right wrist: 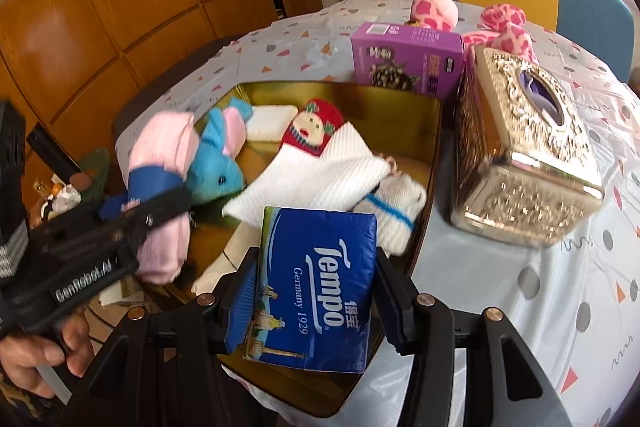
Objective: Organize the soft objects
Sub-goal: 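Lower the towel roll into the tray and open the left gripper while the right gripper lowers the Tempo pack, then release the Tempo pack into the tray with the right gripper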
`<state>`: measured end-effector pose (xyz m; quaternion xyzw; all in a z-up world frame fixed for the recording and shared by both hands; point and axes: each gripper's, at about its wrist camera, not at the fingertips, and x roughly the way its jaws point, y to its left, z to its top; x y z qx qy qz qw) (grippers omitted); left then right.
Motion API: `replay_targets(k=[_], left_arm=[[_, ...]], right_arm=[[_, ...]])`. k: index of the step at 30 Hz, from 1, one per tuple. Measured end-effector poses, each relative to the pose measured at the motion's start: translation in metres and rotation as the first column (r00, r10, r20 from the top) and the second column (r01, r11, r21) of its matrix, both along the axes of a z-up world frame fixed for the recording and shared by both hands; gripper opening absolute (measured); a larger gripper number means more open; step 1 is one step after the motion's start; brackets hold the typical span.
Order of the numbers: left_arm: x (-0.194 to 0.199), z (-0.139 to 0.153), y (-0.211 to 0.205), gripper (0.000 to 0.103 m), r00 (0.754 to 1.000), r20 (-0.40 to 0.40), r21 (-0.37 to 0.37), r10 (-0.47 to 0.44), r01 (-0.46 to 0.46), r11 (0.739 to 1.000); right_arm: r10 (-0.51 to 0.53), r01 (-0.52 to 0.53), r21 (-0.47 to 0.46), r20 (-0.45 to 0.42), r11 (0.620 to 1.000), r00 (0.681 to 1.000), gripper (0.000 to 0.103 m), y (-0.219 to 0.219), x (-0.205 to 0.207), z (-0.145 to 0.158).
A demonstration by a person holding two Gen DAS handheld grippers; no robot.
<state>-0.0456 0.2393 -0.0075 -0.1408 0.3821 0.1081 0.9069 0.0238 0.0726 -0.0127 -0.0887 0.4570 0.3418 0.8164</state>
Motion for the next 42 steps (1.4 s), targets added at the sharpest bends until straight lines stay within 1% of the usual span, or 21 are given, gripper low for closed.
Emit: replay_targets(k=[4,10,12,15,17,21,22,24,26,28,29,31,32,33,36,37,39,42], left_arm=[[0.009,-0.001,-0.003,0.042,1.000,-0.005,0.010,-0.012,0.012,1.000],[0.026,-0.003,-0.005,0.042,1.000,-0.008,0.038,-0.017,0.018,0.999],[0.032,-0.002,-0.005,0.043,1.000,0.003,0.057,-0.016,0.016,0.998],[0.041,0.000,-0.004,0.043,1.000,0.015,0.077,-0.019,0.017,0.997],[0.046,0.001,-0.004,0.043,1.000,0.016,0.078,-0.016,0.015,0.997],[0.048,0.003,-0.003,0.056,1.000,0.025,0.082,-0.013,0.010,0.997],[0.047,0.003,-0.004,0.057,1.000,0.028,0.083,-0.009,0.007,0.997],[0.045,0.004,-0.003,0.064,0.999,0.034,0.082,-0.001,-0.002,0.997],[0.042,0.005,-0.002,0.067,0.999,0.040,0.082,0.011,-0.015,0.996],[0.037,0.008,0.000,0.073,0.999,0.046,0.083,0.025,-0.029,0.996],[0.035,0.010,0.001,0.076,0.998,0.049,0.082,0.029,-0.033,0.996],[0.028,0.015,0.002,0.078,0.997,0.063,0.084,0.045,-0.050,0.995],[0.025,0.018,0.003,0.080,0.996,0.071,0.085,0.053,-0.059,0.995],[0.021,0.021,0.003,0.086,0.995,0.079,0.083,0.060,-0.066,0.994],[0.009,0.028,0.002,0.096,0.992,0.099,0.090,0.083,-0.092,0.992],[0.005,0.030,0.001,0.096,0.990,0.107,0.093,0.090,-0.100,0.991],[-0.004,0.033,-0.002,0.101,0.988,0.118,0.102,0.095,-0.107,0.989],[-0.014,0.036,-0.009,0.103,0.988,0.122,0.121,0.094,-0.109,0.987]], right_arm=[[0.004,-0.003,-0.034,0.021,0.999,1.000,0.053,0.004,-0.007,-0.007],[-0.014,0.016,-0.053,0.034,0.998,0.999,0.054,0.010,-0.005,-0.014],[-0.022,0.025,-0.067,0.042,0.997,0.999,0.054,0.012,-0.003,-0.017],[-0.032,0.034,-0.066,0.024,0.997,0.999,0.054,0.014,0.001,-0.022],[-0.040,0.042,-0.068,0.020,0.997,0.999,0.055,0.016,0.001,-0.026],[-0.044,0.046,-0.069,0.033,0.997,0.998,0.056,0.018,0.000,-0.028],[-0.044,0.046,-0.067,0.030,0.997,0.999,0.056,0.018,0.000,-0.028],[-0.044,0.045,-0.050,0.023,0.998,0.999,0.056,0.018,-0.001,-0.028],[-0.052,0.052,-0.023,0.013,0.998,0.999,0.057,0.015,-0.001,-0.026],[-0.061,0.061,0.001,0.017,0.998,0.998,0.059,0.013,-0.002,-0.023],[-0.068,0.068,0.015,0.025,0.998,0.997,0.059,0.011,-0.004,-0.020],[-0.083,0.082,0.038,0.039,0.996,0.996,0.059,0.007,-0.008,-0.013],[-0.095,0.093,0.049,0.050,0.995,0.994,0.059,0.004,-0.010,-0.009],[-0.107,0.104,0.056,0.060,0.993,0.992,0.060,0.002,-0.011,-0.006],[-0.156,0.150,0.067,0.099,0.986,0.983,0.064,-0.006,-0.016,0.003],[-0.171,0.165,0.066,0.112,0.984,0.979,0.064,-0.008,-0.018,0.006],[-0.208,0.201,0.063,0.144,0.978,0.967,0.064,-0.013,-0.020,0.010],[-0.247,0.242,0.051,0.168,0.969,0.954,0.064,-0.019,-0.021,0.013]])
